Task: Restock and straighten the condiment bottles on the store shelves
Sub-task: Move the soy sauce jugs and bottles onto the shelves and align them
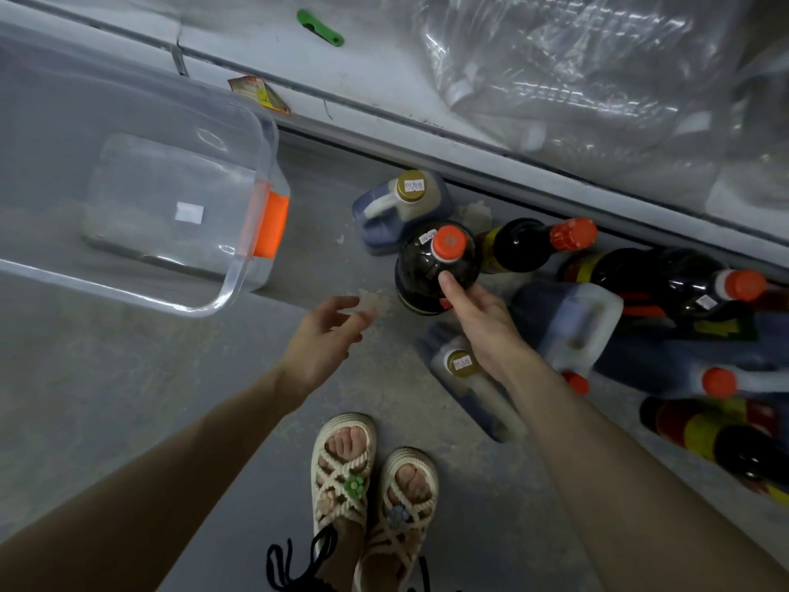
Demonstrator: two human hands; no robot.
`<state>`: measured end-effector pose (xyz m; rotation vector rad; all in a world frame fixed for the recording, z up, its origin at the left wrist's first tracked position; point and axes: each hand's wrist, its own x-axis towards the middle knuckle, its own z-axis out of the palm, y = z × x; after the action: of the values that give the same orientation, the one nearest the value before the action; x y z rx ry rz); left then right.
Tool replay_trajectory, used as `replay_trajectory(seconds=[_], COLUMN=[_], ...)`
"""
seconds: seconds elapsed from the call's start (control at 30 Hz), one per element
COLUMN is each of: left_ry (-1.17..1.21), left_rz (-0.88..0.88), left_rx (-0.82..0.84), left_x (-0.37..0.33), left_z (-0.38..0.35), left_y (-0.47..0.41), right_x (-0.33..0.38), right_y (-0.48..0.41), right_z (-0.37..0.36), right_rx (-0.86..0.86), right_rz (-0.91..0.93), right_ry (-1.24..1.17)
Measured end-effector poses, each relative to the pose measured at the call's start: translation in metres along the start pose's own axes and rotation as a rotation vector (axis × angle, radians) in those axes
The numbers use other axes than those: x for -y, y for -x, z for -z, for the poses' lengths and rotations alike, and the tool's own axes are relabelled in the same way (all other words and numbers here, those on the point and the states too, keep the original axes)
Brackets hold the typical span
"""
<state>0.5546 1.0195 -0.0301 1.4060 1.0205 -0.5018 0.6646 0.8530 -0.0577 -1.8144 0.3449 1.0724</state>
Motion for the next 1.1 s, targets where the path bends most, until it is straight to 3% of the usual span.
replay_trajectory(seconds=[0.3,0.5,0.73,1.1], left_ry=[0.003,0.03,0.015,-0.068], left_rz=[-0.074,-0.173,-0.407,-0.97], left_rx=[0.022,0.003,0.057,0.295], left_x=[-0.012,-0.057,-0.174,-0.418], left_z=[-0.004,0.007,0.037,0.08], left_y=[0.024,0.076,0.176,0.443], right_x=[0.022,0.074,0.202,0.457], right_y=[0.026,0.078,0.215,0.526], right_z=[0.005,0.015,0.051,0.129], right_rx=[-0.046,-0.048,-0.036,-0.041], right_rz=[0.111,0.187,0.273,0.68], right_ry=[-0.023,0.053,0.129,0.346])
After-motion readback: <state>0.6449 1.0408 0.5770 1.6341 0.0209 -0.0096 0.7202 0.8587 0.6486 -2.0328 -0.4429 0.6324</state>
